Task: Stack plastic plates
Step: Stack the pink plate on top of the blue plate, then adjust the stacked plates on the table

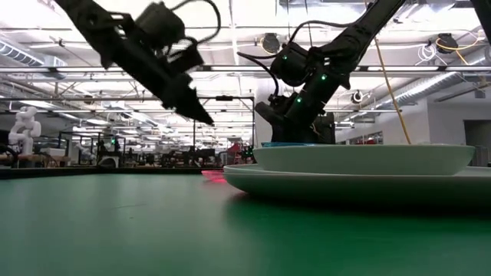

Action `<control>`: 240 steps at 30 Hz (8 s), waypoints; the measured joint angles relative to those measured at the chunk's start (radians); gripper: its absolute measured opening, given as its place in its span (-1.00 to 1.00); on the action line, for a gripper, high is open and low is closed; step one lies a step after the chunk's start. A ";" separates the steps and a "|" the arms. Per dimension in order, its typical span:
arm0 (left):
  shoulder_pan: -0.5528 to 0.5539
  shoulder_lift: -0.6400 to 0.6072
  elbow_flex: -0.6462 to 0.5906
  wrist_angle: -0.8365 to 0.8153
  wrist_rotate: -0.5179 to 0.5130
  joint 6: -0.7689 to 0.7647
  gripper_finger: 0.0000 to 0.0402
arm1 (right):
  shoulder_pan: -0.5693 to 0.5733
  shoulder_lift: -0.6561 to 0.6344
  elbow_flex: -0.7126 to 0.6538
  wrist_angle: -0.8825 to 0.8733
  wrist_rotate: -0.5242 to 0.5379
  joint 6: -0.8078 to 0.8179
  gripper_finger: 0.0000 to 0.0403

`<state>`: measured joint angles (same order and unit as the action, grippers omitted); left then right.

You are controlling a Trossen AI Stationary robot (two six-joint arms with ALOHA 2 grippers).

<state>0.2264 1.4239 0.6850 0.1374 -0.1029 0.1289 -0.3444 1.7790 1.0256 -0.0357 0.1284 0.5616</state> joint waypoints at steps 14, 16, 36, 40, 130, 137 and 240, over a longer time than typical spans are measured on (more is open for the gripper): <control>0.000 0.196 0.004 0.001 0.017 -0.056 -0.85 | -0.033 0.008 -0.001 -0.186 -0.159 0.067 -0.16; 0.001 0.196 0.004 0.012 0.017 -0.056 -0.85 | -0.022 0.008 -0.001 -0.159 -0.157 0.084 -0.11; 0.004 0.288 0.008 -0.009 0.016 -0.080 -0.85 | 0.043 0.054 0.004 -0.060 -0.126 0.150 -0.12; 0.004 0.290 0.006 0.000 0.016 -0.083 -0.85 | 0.049 0.054 0.004 -0.027 -0.097 0.153 -0.13; -0.240 -1.184 -0.487 -0.125 0.032 0.018 -0.85 | 0.317 -0.992 -0.462 0.010 -0.183 -0.619 -0.10; -0.195 -1.233 -0.489 -0.172 0.033 0.014 -0.85 | 0.313 -1.102 -0.728 0.302 -0.203 -0.485 -0.10; -0.134 -1.235 -0.489 -0.216 0.027 -0.034 -0.85 | 0.495 -0.505 -0.411 -0.345 0.030 -0.028 -1.00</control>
<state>0.0921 0.1890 0.1963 -0.0789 -0.0759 0.0944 0.1509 1.2737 0.6147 -0.3808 0.1580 0.5332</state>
